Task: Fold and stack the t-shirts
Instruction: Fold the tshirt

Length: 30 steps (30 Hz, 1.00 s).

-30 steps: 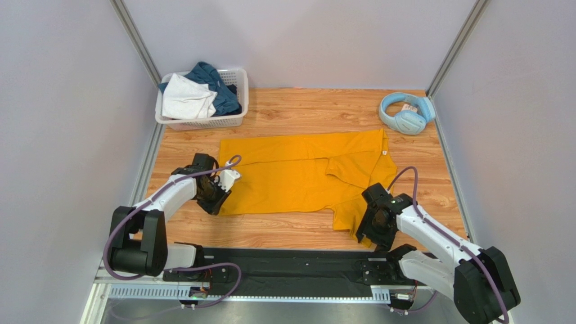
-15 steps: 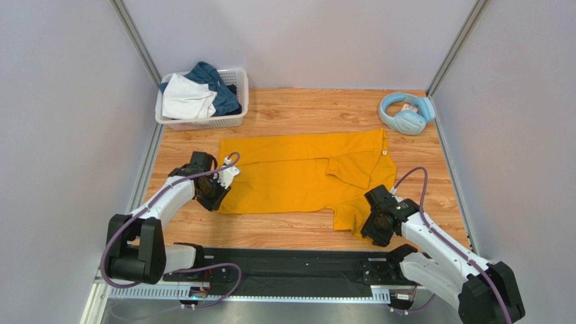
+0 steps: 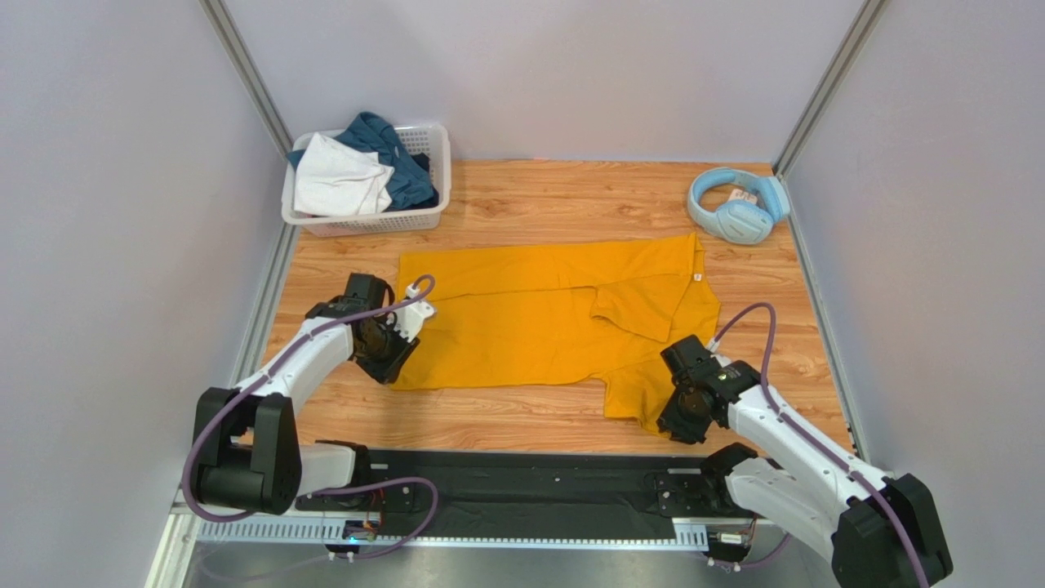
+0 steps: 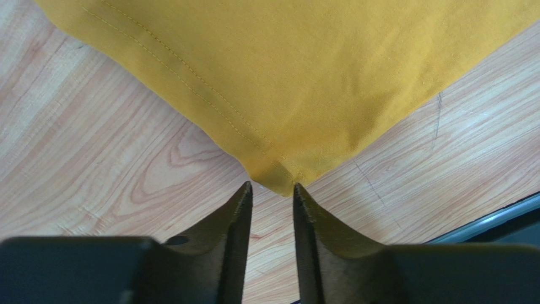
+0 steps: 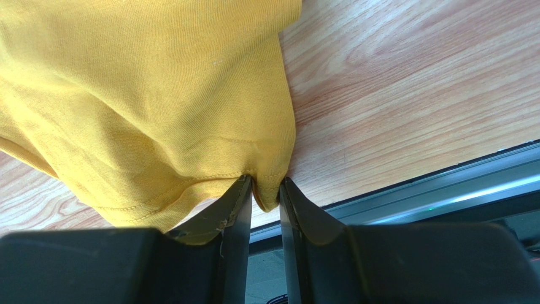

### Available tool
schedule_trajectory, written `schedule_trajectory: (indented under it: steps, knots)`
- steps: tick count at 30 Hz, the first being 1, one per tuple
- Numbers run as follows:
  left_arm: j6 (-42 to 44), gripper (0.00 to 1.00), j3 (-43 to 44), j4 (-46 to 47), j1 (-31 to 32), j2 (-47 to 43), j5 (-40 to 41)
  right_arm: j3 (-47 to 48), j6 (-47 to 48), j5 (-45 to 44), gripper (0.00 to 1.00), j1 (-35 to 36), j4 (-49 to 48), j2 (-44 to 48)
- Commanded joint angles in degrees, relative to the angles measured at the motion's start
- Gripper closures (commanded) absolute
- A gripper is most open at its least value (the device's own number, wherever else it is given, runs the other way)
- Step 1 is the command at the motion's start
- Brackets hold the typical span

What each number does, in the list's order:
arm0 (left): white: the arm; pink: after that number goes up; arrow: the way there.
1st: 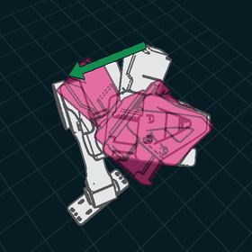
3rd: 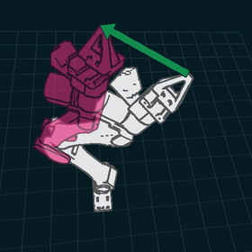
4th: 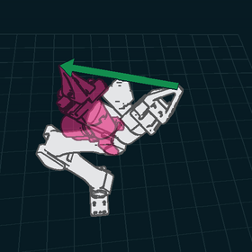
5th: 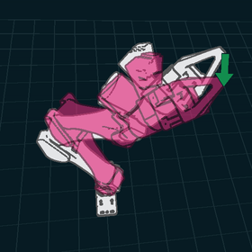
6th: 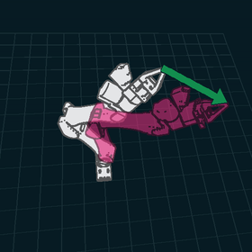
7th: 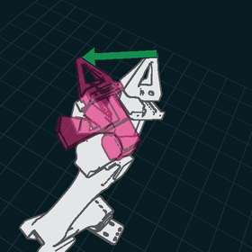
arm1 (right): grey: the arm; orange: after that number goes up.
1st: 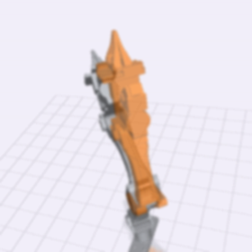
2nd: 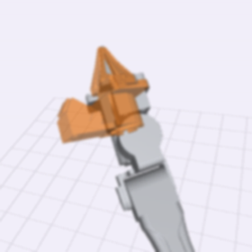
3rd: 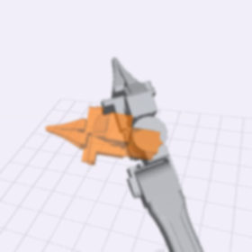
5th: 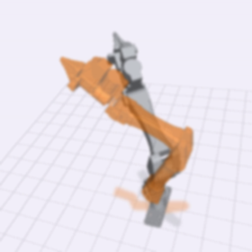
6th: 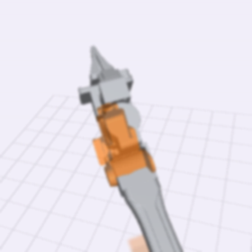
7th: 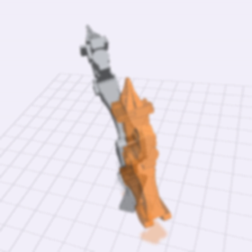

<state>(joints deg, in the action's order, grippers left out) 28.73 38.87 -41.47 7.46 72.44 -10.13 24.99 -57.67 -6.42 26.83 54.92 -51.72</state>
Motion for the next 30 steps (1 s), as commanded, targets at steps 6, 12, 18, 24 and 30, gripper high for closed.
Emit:
schedule_trajectory:
  steps: [6,12,18,24,30]
  knots:
    - [-0.61,0.56,3.66,-1.07,-0.17,3.40,-0.68,0.14,-0.34,-0.97,0.73,0.15,0.02,-1.36]
    - [-0.52,0.56,4.19,-1.68,-0.17,5.86,-1.30,0.58,0.01,-1.23,0.74,0.15,0.46,-1.01]
    - [0.01,0.54,3.93,-3.09,-0.17,7.53,-1.74,1.29,0.89,-1.23,0.74,0.15,0.46,-2.50]
    - [0.62,0.44,3.49,-3.62,-0.26,8.85,-2.17,1.72,1.42,-1.32,0.74,0.15,0.02,-3.38]
    - [0.62,0.73,4.10,-3.44,-0.17,11.84,-3.32,1.99,1.51,-1.32,0.75,0.15,0.54,-3.12]
